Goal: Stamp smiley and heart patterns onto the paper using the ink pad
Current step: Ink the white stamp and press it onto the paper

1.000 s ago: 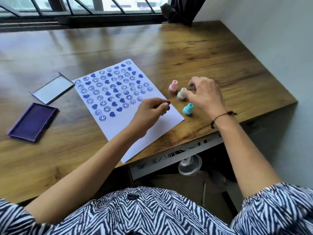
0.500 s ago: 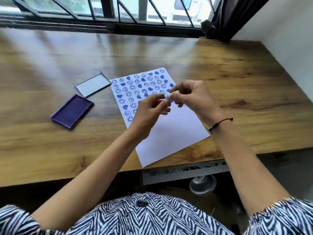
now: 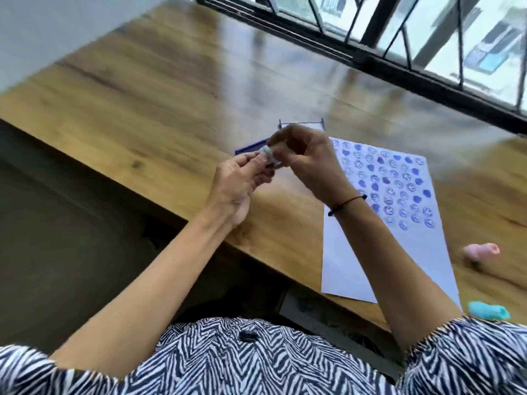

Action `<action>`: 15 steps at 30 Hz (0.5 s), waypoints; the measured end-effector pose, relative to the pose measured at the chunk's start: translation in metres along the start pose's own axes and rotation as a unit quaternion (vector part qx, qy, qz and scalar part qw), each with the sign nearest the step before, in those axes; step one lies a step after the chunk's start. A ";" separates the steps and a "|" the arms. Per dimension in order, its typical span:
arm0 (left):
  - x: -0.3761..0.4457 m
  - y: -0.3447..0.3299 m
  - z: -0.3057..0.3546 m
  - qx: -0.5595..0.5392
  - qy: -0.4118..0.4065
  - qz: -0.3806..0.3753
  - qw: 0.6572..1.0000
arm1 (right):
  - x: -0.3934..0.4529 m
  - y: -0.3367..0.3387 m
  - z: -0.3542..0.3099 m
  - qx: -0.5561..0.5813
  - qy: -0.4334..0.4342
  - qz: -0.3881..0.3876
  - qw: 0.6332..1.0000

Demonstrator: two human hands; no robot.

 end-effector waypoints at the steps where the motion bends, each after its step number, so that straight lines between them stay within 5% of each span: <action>1: -0.001 0.009 0.003 -0.018 0.001 0.018 1.000 | 0.005 -0.007 -0.006 -0.006 0.023 -0.014 1.000; 6: -0.004 0.045 0.007 -0.036 -0.011 0.099 0.994 | 0.029 -0.023 -0.023 -0.168 0.147 -0.027 0.974; 11: -0.003 0.052 0.008 0.008 -0.048 0.136 0.989 | 0.046 -0.049 -0.003 -0.374 0.128 -0.111 0.912; 15: 0.003 0.049 0.003 -0.009 -0.039 0.151 0.988 | 0.030 -0.061 0.008 -0.432 0.153 -0.070 0.886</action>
Point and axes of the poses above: each hand's wrist, its own x-axis towards the middle knuckle, its own y-axis out of the back of the hand, z = x × y, the point moved 6 cm from there along x, towards the middle knuckle, and after that the axes turned 1 degree about -z, right-handed, at the moved point
